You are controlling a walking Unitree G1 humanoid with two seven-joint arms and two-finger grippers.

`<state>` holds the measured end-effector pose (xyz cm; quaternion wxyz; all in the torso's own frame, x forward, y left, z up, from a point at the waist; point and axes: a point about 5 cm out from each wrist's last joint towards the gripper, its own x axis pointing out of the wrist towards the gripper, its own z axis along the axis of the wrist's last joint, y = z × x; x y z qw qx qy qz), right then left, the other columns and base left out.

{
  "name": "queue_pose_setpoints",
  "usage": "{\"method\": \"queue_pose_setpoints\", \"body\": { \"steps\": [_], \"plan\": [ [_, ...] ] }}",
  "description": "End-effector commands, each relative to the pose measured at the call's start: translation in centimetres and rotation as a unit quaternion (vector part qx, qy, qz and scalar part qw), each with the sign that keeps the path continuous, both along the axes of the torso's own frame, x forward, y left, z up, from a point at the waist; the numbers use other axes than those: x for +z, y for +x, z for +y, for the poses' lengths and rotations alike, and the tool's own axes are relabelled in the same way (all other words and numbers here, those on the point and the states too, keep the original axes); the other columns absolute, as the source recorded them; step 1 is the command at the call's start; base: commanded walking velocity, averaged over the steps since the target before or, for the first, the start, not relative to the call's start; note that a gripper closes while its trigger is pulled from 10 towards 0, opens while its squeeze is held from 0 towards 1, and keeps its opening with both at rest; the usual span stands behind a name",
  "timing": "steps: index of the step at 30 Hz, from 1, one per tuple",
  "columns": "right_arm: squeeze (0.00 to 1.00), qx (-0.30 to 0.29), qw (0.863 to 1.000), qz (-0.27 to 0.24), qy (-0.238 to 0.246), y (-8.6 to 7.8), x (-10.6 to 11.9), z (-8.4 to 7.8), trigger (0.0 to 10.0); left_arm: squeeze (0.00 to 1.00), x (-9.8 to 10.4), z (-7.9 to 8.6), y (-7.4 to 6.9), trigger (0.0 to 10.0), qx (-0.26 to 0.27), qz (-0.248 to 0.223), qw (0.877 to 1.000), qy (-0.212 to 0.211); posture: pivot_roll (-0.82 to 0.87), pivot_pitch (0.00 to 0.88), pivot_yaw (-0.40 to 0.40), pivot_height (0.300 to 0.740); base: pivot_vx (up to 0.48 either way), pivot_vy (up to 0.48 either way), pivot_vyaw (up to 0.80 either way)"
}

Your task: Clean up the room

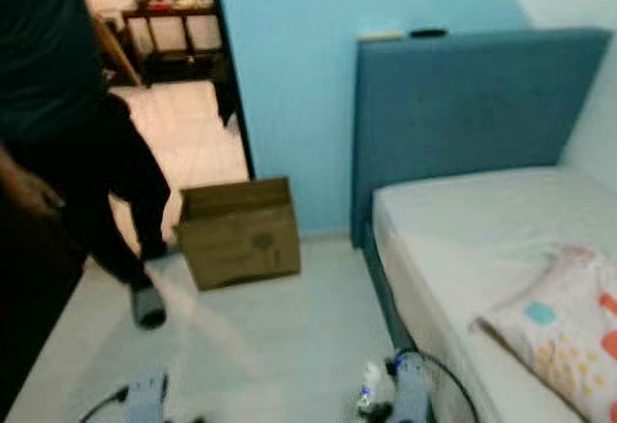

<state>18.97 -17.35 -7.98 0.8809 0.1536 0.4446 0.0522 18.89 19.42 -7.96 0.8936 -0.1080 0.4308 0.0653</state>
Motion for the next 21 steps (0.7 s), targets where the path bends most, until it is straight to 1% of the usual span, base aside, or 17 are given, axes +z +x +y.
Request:
{"method": "queue_pose_setpoints", "body": {
  "steps": [1,4,7,10,12,13,14,17,21],
  "plan": [
    [0.0,-0.002,1.0,-0.01,0.001,0.6,0.3,0.1,10.0,0.0,-0.5,0.2,-1.0,10.0,-0.002,0.02,1.0,0.004,0.0,0.0,-0.003,0.701,0.0,0.0,0.76],
    [0.0,-0.004,1.0,-0.013,0.002,0.8,0.4,0.1,10.0,0.0,-0.5,0.1,-0.9,10.0,-0.003,0.02,1.0,0.003,0.0,0.0,-0.002,0.701,0.0,0.0,0.76],
    [0.0,-0.008,1.0,-0.023,0.003,1.3,0.6,0.2,10.0,0.0,-0.3,-0.1,-0.5,10.0,0.009,0.012,1.0,-0.007,0.0,0.0,-0.004,0.701,0.0,0.0,0.76],
    [0.0,-0.011,1.0,-0.027,0.005,1.5,0.8,0.2,10.0,0.0,-0.2,-0.2,-0.3,10.0,0.01,0.009,1.0,-0.009,0.0,0.0,-0.004,0.701,0.0,0.0,0.76],
    [0.0,-0.027,0.999,-0.035,0.004,2.2,1.1,0.4,10.0,0.0,0.0,-0.4,0.2,10.0,0.007,0.002,1.0,-0.014,-0.01,0.0,-0.002,0.701,0.0,0.0,0.0],
    [0.0,-0.027,0.999,-0.035,0.004,2.2,1.1,0.4,10.0,0.0,0.0,-0.4,0.2,10.0,0.007,0.002,1.0,-0.014,-0.01,0.0,-0.002,0.701,0.0,0.0,0.0],
    [0.0,-0.036,0.999,-0.037,0.004,2.5,1.3,0.4,10.0,0.0,0.1,-0.5,0.4,10.0,0.005,0.001,1.0,-0.014,-0.01,0.0,-0.002,0.701,0.266,0.0,0.0],
    [0.0,-0.037,0.998,-0.049,0.005,3.2,1.7,0.5,10.0,0.0,0.2,-0.6,0.7,10.0,-0.006,-0.002,1.0,-0.011,-0.01,0.0,0.0,0.701,0.339,0.0,0.0],
    [0.0,-0.044,0.998,-0.043,0.002,3.3,1.7,0.4,10.0,0.0,0.2,-0.6,0.7,10.0,-0.004,0.0,1.0,-0.011,-0.01,0.0,-0.002,0.701,0.368,0.0,0.0]
  ]
}}
